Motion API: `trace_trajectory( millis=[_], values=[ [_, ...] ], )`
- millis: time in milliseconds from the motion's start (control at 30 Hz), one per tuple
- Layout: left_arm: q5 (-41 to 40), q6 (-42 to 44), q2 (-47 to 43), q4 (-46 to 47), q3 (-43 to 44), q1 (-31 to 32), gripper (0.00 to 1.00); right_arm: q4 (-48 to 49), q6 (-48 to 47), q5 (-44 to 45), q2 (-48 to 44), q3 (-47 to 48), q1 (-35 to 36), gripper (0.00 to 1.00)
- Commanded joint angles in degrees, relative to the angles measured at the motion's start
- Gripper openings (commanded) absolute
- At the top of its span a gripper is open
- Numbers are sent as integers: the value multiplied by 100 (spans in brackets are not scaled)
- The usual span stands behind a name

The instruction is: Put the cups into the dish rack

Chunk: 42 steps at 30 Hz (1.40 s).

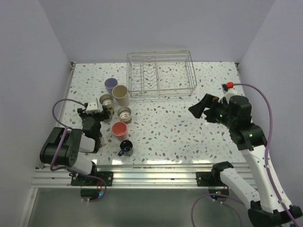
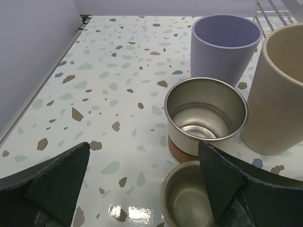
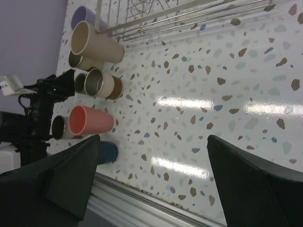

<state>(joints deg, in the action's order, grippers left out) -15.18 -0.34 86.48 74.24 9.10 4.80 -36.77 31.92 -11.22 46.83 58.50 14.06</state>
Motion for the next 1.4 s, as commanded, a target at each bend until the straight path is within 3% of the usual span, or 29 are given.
trace_trajectory(
  millis=[0, 167, 500, 600, 633, 733, 800, 900, 1033, 1133, 1233, 1367],
  values=[
    [-2, 87, 10, 469, 13, 12, 100, -988, 183, -634, -244, 171, 0, 99],
    [-11, 78, 10, 478, 4, 12, 100, -1577, -54, -680, -174, 372, -9, 98],
    [102, 165, -234, 382, 56, 12, 100, -1649, -327, -539, 133, 654, -9, 99],
    [-185, 148, -753, -1117, 634, 12, 100, -1605, -283, -539, 151, 584, -9, 99],
    [-292, 192, -825, -2070, 845, 4, 100, -1596, -266, -547, 151, 557, -9, 99],
    [-372, 210, -1114, -3157, 1357, 12, 100, -1526, -239, -530, 81, 452, 0, 99],
    [-284, 78, -1622, -3388, 1357, 12, 100, -1499, -213, -486, 37, 408, -9, 98],
    [-459, -948, -2247, -4502, 1742, 12, 100, -1482, -195, -425, -33, 346, 0, 99],
    [-135, -1591, -2171, -7073, 2928, -14, 100, -1447, -169, -363, -86, 346, 0, 98],
    [418, -1838, -1679, -8397, 3904, -75, 88, -1403, -169, -363, -139, 329, 0, 99],
    [1075, -1803, -1257, -9100, 4643, -67, 73, -1385, -169, -372, -209, 329, 9, 99],
    [1254, -1812, -940, -9716, 5275, -67, 49, -1368, -178, -346, -341, 329, 17, 99]
  ],
)
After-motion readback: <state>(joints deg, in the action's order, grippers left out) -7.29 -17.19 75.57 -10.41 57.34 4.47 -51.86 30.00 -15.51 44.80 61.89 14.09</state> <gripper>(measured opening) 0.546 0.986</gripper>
